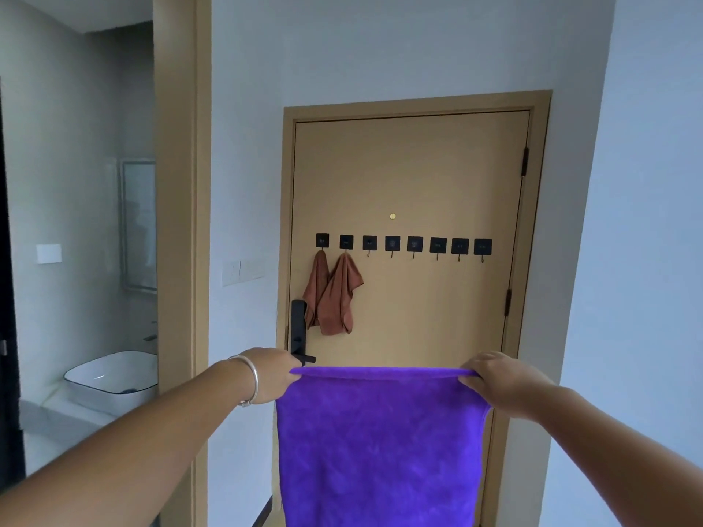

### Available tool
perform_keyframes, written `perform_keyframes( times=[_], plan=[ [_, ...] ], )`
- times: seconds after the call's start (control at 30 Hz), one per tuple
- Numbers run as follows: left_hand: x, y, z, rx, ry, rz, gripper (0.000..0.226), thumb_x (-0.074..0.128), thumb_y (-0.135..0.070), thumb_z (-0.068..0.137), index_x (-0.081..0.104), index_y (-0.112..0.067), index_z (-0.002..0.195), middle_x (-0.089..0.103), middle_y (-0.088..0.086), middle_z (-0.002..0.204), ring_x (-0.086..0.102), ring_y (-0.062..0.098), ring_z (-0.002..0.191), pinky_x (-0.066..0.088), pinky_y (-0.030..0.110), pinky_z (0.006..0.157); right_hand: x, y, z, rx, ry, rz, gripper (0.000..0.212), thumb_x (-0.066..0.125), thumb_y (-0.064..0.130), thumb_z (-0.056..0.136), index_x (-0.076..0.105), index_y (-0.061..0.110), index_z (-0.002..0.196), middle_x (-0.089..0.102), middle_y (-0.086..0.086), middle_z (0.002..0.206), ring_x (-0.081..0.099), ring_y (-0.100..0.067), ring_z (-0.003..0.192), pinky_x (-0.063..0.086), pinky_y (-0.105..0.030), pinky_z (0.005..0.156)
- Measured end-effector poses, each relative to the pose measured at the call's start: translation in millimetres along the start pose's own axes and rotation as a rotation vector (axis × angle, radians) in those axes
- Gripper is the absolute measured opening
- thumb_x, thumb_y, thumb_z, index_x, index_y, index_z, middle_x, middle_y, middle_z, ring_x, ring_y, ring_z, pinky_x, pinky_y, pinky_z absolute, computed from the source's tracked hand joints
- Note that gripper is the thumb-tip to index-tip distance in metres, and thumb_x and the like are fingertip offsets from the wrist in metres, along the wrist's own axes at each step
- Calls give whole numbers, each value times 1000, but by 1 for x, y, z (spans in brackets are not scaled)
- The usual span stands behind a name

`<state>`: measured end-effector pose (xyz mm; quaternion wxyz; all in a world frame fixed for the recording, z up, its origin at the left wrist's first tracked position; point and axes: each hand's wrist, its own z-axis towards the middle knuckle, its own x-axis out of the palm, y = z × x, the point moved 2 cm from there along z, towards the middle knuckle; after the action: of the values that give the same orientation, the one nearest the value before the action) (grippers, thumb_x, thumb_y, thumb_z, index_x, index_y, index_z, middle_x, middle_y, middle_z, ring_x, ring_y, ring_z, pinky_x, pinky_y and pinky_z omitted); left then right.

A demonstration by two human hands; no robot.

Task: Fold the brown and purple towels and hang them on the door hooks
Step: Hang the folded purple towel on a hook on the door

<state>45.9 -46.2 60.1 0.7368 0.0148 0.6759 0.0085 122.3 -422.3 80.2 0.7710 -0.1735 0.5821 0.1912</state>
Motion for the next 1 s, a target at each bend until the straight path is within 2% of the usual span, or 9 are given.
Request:
perform_keyframes(
  times=[0.13,0.27,0.37,0.5,0.77,1.0],
  plan=[
    [13,21,60,24,13,-26,33,34,-36,100,61,-18,93,63,5,95,61,22,86,48,34,74,27,-8,52,8,17,2,41,30,46,101,57,30,126,54,10,126,45,-8,120,39,-26,97],
    [18,50,124,67,-23,-67,32,35,-35,101,54,-20,79,57,2,83,52,17,72,40,28,65,41,-13,112,44,29,-20,40,31,47,101,58,30,125,55,10,127,45,-9,120,39,-27,97],
    [13,75,171,91,-59,-103,32,36,-34,101,49,-24,73,58,4,82,49,15,69,38,27,63,40,-13,162,82,17,-20,40,31,47,101,59,30,124,56,9,124,48,-10,116,41,-29,96],
    [7,111,229,99,-88,-96,30,36,-30,101,54,-18,80,56,3,82,47,14,68,35,25,60,42,-10,225,97,7,-29,39,31,47,101,59,31,123,57,9,121,49,-10,111,41,-28,94],
    [20,156,308,99,-69,-116,32,36,-30,101,50,-19,74,52,2,77,44,14,66,33,24,58,76,-9,310,123,59,-26,38,31,46,101,60,31,120,56,7,116,48,-10,106,42,-31,93],
    [31,181,378,69,-73,-127,34,37,-29,101,49,-21,70,51,0,74,44,13,64,33,22,56,101,-21,385,102,61,-27,36,32,43,101,60,29,119,55,6,118,48,-12,115,40,-29,95]
  ],
)
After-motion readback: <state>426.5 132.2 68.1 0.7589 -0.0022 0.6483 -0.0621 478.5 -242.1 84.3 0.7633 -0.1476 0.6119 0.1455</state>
